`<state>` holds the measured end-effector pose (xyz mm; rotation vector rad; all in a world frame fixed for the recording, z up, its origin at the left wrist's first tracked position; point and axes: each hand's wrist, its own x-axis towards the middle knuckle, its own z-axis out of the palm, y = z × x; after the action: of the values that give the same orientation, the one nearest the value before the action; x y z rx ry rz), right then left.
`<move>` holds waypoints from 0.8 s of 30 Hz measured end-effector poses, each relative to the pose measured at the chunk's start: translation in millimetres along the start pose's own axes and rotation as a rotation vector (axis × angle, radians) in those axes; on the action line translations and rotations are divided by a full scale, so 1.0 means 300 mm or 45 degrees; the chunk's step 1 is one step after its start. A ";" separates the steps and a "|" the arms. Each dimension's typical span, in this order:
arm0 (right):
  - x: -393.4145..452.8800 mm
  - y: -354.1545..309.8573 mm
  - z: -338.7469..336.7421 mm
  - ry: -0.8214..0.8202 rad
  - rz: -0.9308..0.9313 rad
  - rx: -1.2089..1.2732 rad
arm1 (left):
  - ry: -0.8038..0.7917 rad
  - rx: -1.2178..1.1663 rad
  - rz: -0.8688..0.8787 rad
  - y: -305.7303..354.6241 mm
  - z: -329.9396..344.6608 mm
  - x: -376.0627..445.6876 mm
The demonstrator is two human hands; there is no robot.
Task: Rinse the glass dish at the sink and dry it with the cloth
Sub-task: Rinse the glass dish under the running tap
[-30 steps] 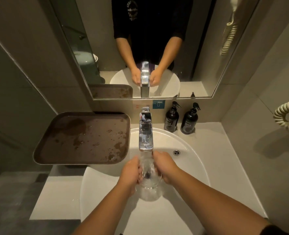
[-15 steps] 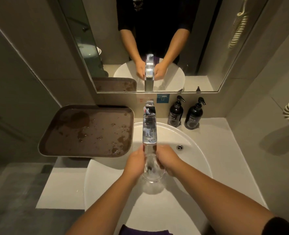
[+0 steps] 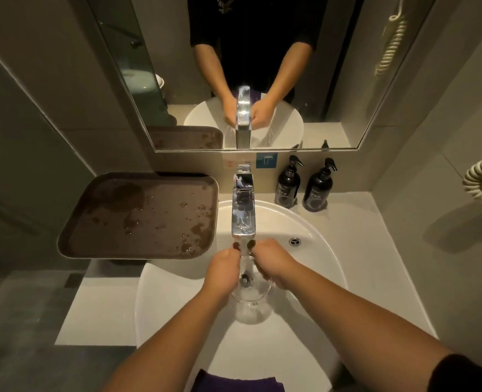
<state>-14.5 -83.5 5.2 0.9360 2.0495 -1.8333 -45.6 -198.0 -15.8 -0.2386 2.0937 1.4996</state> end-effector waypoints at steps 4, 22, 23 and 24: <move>-0.018 -0.009 0.037 0.162 0.147 0.411 | 0.205 -0.499 -0.287 0.036 0.016 -0.031; 0.023 0.104 -0.043 0.026 -0.464 -0.143 | -0.102 -0.319 0.075 -0.007 0.013 -0.012; 0.026 0.103 -0.041 0.117 -0.460 -0.125 | -0.131 -0.230 0.168 -0.009 0.015 -0.026; 0.030 0.105 -0.042 0.155 -0.455 -0.085 | -0.167 -0.166 0.250 -0.014 0.018 -0.035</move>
<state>0.3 -68.5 -22.8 0.7152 2.4697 -1.8983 -33.2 -196.3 -15.0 0.0185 1.9646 1.7199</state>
